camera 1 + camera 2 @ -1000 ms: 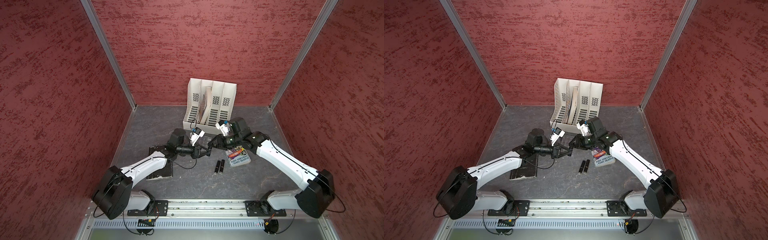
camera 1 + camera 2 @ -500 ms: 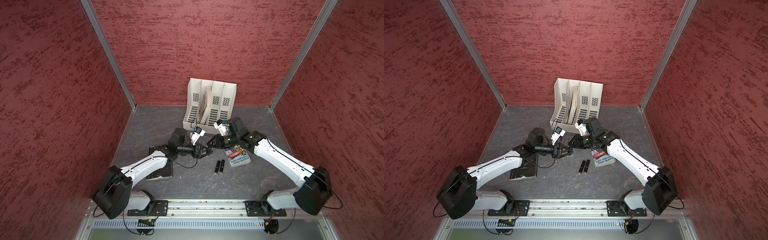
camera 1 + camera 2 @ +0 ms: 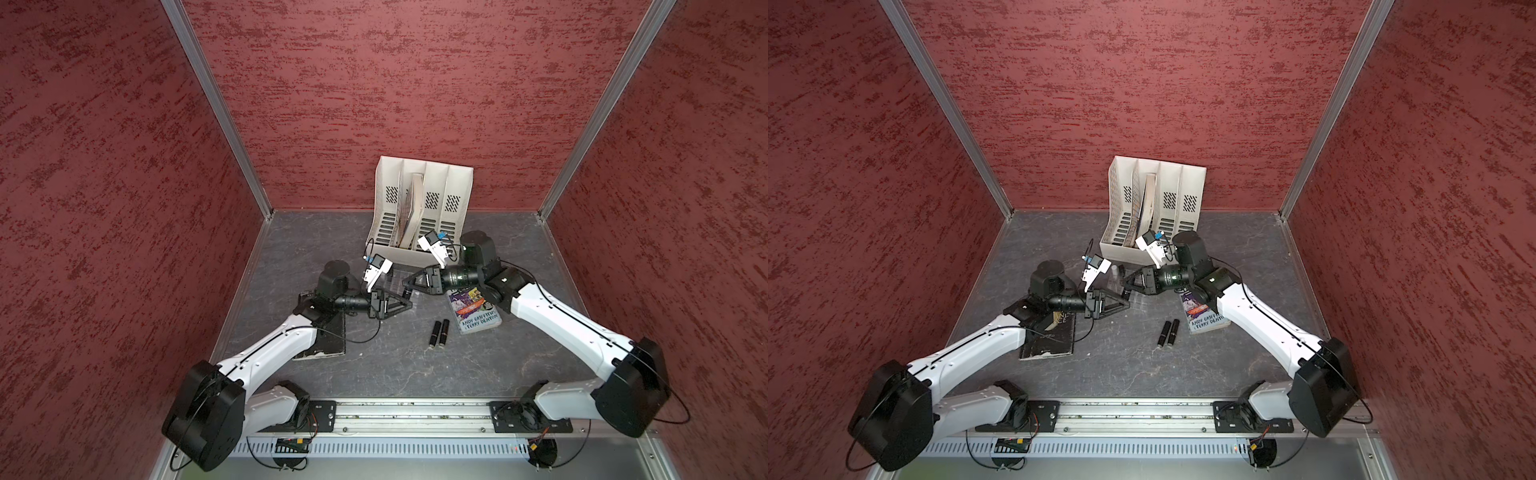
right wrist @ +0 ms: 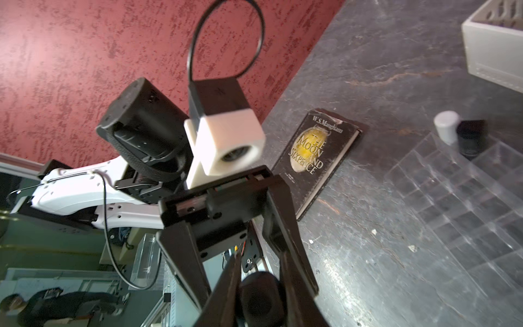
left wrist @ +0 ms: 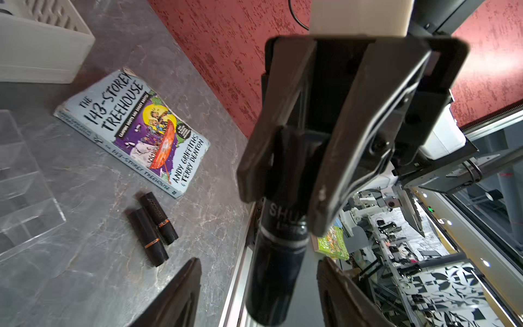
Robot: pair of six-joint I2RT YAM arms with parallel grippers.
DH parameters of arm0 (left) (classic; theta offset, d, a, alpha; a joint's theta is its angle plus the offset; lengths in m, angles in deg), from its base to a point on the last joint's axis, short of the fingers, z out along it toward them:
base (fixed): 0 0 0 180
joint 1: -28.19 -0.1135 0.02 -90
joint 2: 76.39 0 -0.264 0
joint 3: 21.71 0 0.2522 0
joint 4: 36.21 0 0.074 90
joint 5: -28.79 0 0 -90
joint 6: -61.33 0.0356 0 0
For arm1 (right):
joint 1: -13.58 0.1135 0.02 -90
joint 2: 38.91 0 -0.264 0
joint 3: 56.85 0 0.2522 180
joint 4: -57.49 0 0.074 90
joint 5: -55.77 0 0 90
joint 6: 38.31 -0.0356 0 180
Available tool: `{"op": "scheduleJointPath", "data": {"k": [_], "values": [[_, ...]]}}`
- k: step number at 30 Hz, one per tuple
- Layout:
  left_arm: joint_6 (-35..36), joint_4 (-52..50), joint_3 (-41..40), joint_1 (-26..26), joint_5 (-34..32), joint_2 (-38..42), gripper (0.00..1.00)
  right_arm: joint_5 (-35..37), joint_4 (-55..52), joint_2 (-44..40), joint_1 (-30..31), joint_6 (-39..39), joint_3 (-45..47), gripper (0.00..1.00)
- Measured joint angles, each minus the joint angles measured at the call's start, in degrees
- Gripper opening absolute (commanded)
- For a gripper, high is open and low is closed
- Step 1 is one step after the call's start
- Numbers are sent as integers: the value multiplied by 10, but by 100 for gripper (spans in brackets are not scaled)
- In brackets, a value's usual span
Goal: Arrange the lipsticks in the organizer
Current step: Pick up the lipstick at the center of the board.
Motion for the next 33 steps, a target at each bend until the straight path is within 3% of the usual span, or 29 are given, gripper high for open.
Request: {"op": "scheduleJointPath", "data": {"k": [6, 14, 22, 24, 30, 33], "values": [[1, 15, 0, 26, 3, 0, 49, -41, 48, 0, 0, -19, 14, 16], [2, 29, 0, 0, 10, 12, 39, -66, 80, -2, 0, -32, 26, 17], [1, 47, 0, -3, 23, 21, 19, -75, 96, -1, 0, -43, 27, 18], [0, 48, 0, -2, 20, 19, 15, -74, 96, -1, 0, -45, 28, 22], [22, 1, 13, 3, -34, 14, 13, -47, 92, -2, 1, -56, 33, 57], [52, -52, 19, 8, -107, 13, 13, 5, 45, -2, 1, -61, 21, 62]]}}
